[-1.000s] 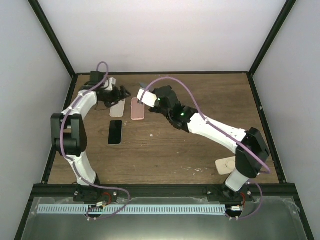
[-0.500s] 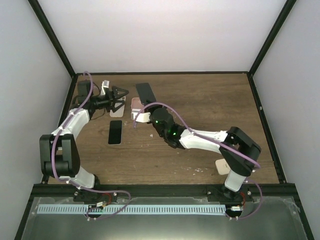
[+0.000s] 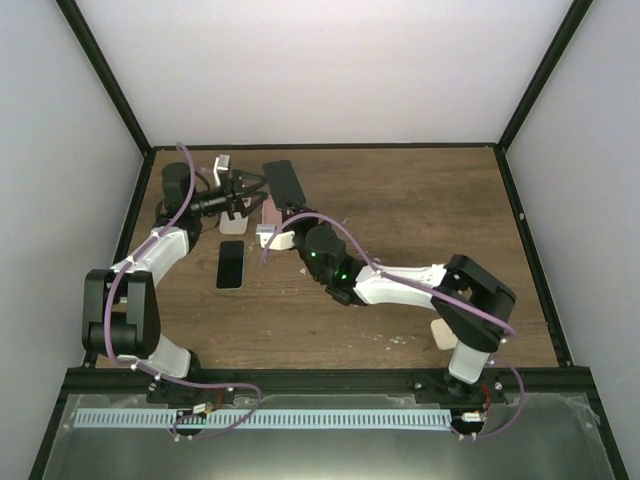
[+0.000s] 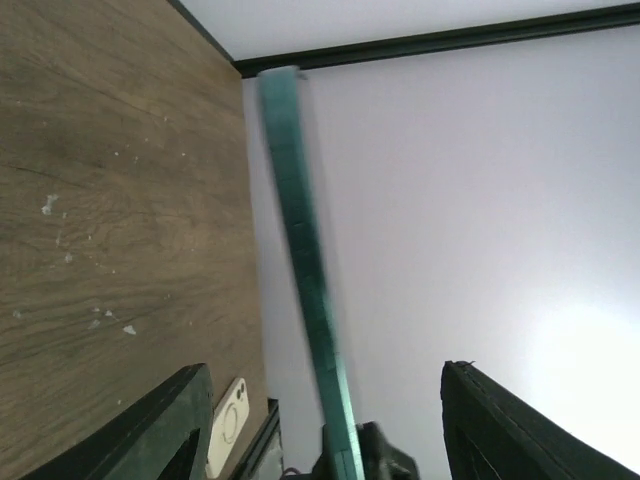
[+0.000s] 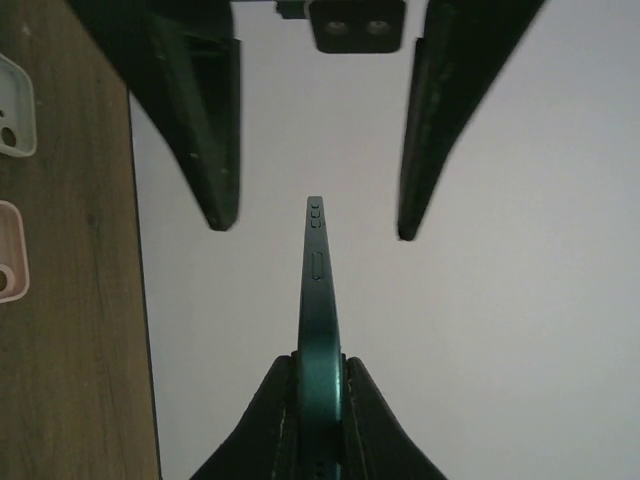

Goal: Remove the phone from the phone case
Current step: Place the phone at the center of the board.

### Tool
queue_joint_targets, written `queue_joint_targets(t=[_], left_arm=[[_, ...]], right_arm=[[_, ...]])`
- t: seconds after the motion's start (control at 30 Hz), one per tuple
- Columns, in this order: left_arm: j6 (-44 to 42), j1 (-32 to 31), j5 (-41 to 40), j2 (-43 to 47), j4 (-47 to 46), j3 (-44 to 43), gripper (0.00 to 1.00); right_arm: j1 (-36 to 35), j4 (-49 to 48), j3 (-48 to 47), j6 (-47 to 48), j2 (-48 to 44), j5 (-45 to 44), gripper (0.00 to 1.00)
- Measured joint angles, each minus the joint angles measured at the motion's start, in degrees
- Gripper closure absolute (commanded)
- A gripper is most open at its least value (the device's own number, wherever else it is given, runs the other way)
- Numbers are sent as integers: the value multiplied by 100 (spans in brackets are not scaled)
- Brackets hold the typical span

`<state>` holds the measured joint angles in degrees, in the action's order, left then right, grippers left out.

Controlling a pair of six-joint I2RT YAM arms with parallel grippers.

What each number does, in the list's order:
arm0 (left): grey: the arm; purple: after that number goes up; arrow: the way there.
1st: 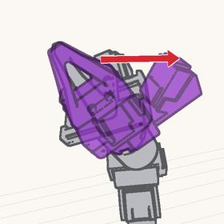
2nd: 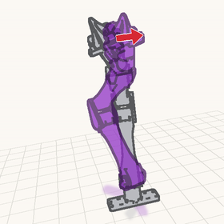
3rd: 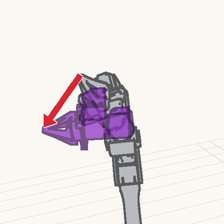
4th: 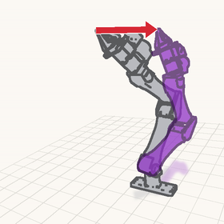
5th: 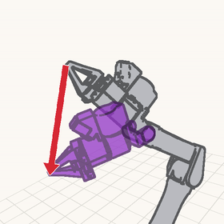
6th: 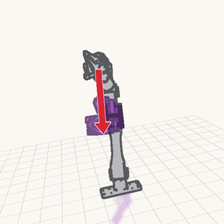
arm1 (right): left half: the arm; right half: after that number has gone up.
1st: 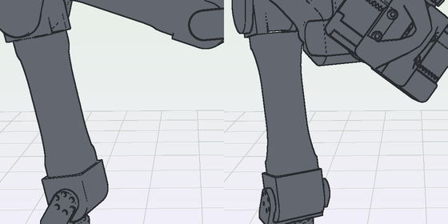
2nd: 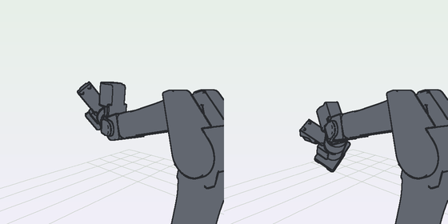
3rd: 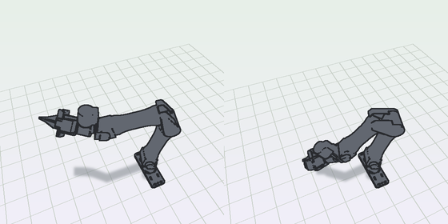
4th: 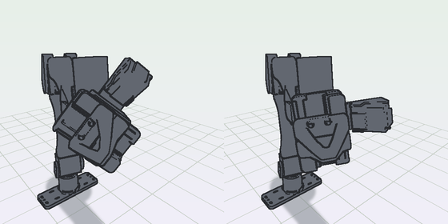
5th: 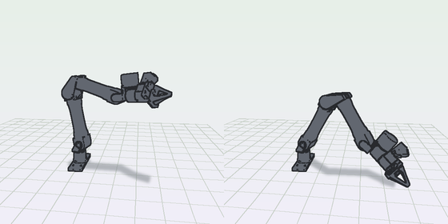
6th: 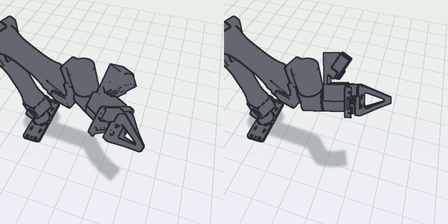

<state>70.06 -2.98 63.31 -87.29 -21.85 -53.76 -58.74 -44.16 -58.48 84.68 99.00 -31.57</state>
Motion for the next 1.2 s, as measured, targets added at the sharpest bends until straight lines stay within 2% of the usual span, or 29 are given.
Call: queue_joint_targets(t=[0.1, 0.3, 0.67, 0.77, 0.87, 0.93, 1.1, 1.2], left_arm=[[229, -2, -2, 0, -354, 94, 40], [321, -4, -33, 4, -485, 210, 52], [138, -188, -122, 4, -278, 229, 91], [179, -186, -107, 33, -188, 234, 100], [66, -168, -107, 52, -103, 260, 100], [-85, -103, -118, 52, 74, 323, 100], [-704, 76, -101, 109, 769, 450, 100], [-1388, 168, -46, 201, 1447, 466, 100]], right_arm=[[-39, -2, 37, 24, 59, -4, 99], [-50, -35, 37, 59, 83, -13, 99], [-216, -219, 39, 208, 177, -79, 98], [-236, -258, 85, 254, 199, -101, 74], [-260, -304, 168, 289, 208, -103, 47], [-271, -293, 170, 188, 197, -96, 34], [-273, 328, 332, -352, 4, -31, 14], [-249, 1158, 433, -901, -181, 118, 6]])
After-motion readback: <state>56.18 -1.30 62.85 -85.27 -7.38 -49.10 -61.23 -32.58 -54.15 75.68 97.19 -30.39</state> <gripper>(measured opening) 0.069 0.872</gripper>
